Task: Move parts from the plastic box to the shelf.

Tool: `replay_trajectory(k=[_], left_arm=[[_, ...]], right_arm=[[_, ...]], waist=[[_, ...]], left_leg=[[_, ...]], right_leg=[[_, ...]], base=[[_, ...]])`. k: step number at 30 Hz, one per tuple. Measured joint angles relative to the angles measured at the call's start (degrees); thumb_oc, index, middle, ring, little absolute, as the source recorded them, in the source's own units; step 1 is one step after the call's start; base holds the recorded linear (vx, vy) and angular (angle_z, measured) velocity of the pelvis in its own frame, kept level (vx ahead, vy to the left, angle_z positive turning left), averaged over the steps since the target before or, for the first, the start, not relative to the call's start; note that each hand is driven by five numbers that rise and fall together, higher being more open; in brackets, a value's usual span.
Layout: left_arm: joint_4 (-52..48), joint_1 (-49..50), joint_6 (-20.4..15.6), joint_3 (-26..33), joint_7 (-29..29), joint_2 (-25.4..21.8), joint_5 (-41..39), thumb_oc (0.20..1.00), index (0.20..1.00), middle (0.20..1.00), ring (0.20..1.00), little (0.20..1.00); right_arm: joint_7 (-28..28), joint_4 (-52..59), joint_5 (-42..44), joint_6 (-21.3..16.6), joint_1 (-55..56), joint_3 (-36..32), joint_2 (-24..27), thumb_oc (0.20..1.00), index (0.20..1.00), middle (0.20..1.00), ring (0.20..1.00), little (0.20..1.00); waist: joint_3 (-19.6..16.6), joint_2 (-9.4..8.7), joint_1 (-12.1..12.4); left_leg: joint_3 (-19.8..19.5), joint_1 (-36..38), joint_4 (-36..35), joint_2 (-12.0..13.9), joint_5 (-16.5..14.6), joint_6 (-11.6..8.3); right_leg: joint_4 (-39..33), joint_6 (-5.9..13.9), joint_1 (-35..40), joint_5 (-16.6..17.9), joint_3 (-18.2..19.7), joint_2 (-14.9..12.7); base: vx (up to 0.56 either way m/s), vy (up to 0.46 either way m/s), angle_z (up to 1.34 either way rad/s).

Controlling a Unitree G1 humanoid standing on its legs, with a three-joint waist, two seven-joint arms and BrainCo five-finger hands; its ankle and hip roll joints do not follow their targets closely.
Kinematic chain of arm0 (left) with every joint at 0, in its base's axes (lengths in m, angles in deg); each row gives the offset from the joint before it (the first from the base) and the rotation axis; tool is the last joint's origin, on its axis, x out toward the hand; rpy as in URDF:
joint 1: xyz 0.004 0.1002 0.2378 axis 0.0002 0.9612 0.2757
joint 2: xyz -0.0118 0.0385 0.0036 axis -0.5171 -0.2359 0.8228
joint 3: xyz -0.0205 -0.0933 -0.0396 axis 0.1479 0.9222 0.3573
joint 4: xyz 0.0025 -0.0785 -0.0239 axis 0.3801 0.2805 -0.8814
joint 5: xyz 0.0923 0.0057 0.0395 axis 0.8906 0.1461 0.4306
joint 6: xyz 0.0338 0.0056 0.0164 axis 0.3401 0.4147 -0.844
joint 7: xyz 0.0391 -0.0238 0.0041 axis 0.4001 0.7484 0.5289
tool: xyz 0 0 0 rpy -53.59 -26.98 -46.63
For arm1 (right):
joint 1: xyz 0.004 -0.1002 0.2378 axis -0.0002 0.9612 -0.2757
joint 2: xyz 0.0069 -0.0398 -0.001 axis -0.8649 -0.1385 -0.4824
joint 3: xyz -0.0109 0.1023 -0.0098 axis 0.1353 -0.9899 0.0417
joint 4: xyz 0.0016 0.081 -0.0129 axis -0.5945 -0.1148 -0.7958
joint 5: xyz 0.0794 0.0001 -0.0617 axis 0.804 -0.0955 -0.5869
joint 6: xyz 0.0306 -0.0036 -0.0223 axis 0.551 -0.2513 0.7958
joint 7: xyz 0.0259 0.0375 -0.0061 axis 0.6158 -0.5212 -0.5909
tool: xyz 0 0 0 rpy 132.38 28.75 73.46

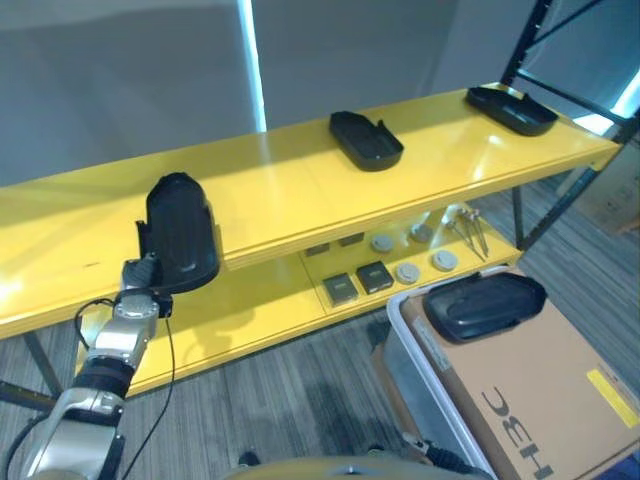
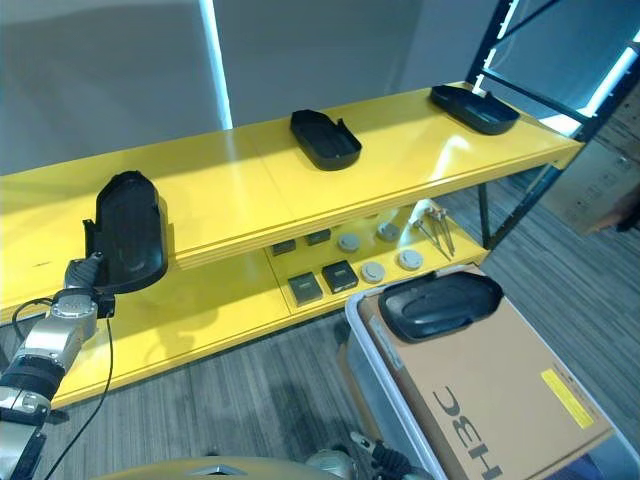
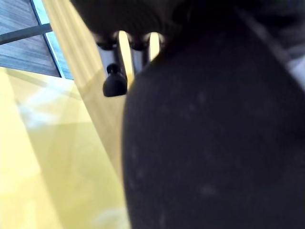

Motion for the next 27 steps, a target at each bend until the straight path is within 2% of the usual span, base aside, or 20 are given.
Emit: replay_trajectory(k=[2, 4, 9, 13, 15, 18, 22, 24, 27], left_arm=[[4.8, -4.6, 0.9, -0.4, 1.8, -0.1, 0.0, 0.200, 0.200, 0.200, 0.200, 0.200], [6.3, -9.9, 1.1, -1.9, 4.1, -0.2, -0.1, 0.200, 0.200, 0.200, 0.200, 0.200], [10.3, -24.5, 0.9, -6.0, 8.4, -2.2, 0.0, 0.200, 0.200, 0.200, 0.200, 0.200], [11.9, -27.8, 1.2, -7.4, 10.1, -2.9, -0.1, 0.200, 0.200, 0.200, 0.200, 0.200], [14.0, -30.5, 1.8, -8.1, 11.9, -4.0, -0.2, 0.200, 0.200, 0.200, 0.200, 0.200], [15.4, -32.0, 2.1, -8.1, 13.6, -4.8, -1.4, 0.200, 0.200, 0.200, 0.200, 0.200], [19.2, -37.2, 2.1, -8.4, 16.7, -6.5, -2.4, 0.200, 0.200, 0.200, 0.200, 0.200], [21.0, -39.6, 2.2, -10.1, 17.1, -7.7, -2.4, 0.200, 0.200, 0.200, 0.200, 0.200], [22.5, -42.1, 2.7, -11.7, 17.8, -9.5, -2.3, 0.200, 0.200, 0.200, 0.200, 0.200]], right_arm=[[0.6, 0.0, 0.0, -0.1, -1.2, 0.1, 1.1, 1.000, 1.000, 1.000, 1.000, 1.000], [1.1, -2.0, 0.2, -1.0, -2.7, 0.1, 2.2, 1.000, 1.000, 1.000, 1.000, 1.000], [2.0, -4.7, 0.8, -4.3, -8.5, 2.0, 3.8, 1.000, 1.000, 1.000, 1.000, 1.000], [2.9, -4.0, 1.5, -6.3, -8.9, 2.9, 3.9, 1.000, 1.000, 1.000, 1.000, 1.000], [2.9, -2.7, 1.5, -6.6, -8.9, 2.9, 4.2, 1.000, 1.000, 1.000, 1.000, 1.000], [2.9, -2.2, 1.5, -6.8, -8.9, 2.9, 4.6, 1.000, 1.000, 1.000, 1.000, 1.000], [4.0, -2.3, 1.5, -7.5, -9.0, 4.1, 4.9, 1.000, 1.000, 1.000, 1.000, 1.000], [5.3, -2.8, 1.5, -7.7, -8.9, 4.6, 5.0, 1.000, 1.000, 1.000, 1.000, 1.000], [6.5, -4.0, 1.5, -8.6, -8.9, 4.7, 5.2, 1.000, 1.000, 1.000, 1.000, 1.000]], waist=[[0.2, 0.54, -0.8], [1.2, 0.42, -2.2], [8.7, -0.59, -3.4], [11.0, -0.97, -3.5], [12.1, -1.18, -3.7], [12.4, -1.46, -3.9], [13.6, -2.76, -4.4], [14.1, -3.53, -4.5], [14.8, -4.27, -4.6]], left_leg=[[0.3, -2.2, 0.4, -0.1, 0.1, 0.12], [0.5, -6.1, 1.6, -0.1, 1.2, 1.24], [0.5, -13.9, 7.2, 1.6, 1.0, 1.33], [0.0, -15.0, 8.5, 3.3, 0.3, 1.06], [0.0, -16.3, 9.2, 4.2, -0.2, 0.28], [0.0, -17.1, 9.5, 4.8, -0.2, 0.28], [-0.1, -18.7, 10.3, 5.9, -0.2, 0.28], [-0.1, -19.6, 11.5, 6.7, -0.2, 0.26], [-0.2, -20.1, 11.6, 7.1, 0.2, 0.01]], right_leg=[[2.4, 0.33, -3.3, -0.6, 1.1, -0.3], [4.7, -0.27, -8.2, 0.0, 2.2, -0.6], [10.3, -0.40, -16.7, -0.4, 3.9, -1.1], [11.7, -1.72, -18.3, -1.3, 4.7, -0.1], [11.8, -1.79, -19.6, -1.3, 5.0, 0.7], [12.4, -1.84, -20.8, -1.3, 5.2, 1.2], [12.5, -2.12, -22.1, -1.2, 5.3, 2.1], [12.7, -3.02, -22.7, -1.2, 5.4, 2.6], [12.5, -3.29, -22.9, -0.9, 5.2, 3.1]], base=[[-0.16, 0.088, -0.19], [-0.25, 0.052, -0.11], [-0.11, -0.002, -0.05], [-0.03, -0.005, -0.11], [-0.02, 0.015, -0.09], [-0.03, 0.006, -0.10], [-0.02, -0.020, -0.05], [0.01, -0.024, -0.07], [0.00, -0.008, -0.01]])
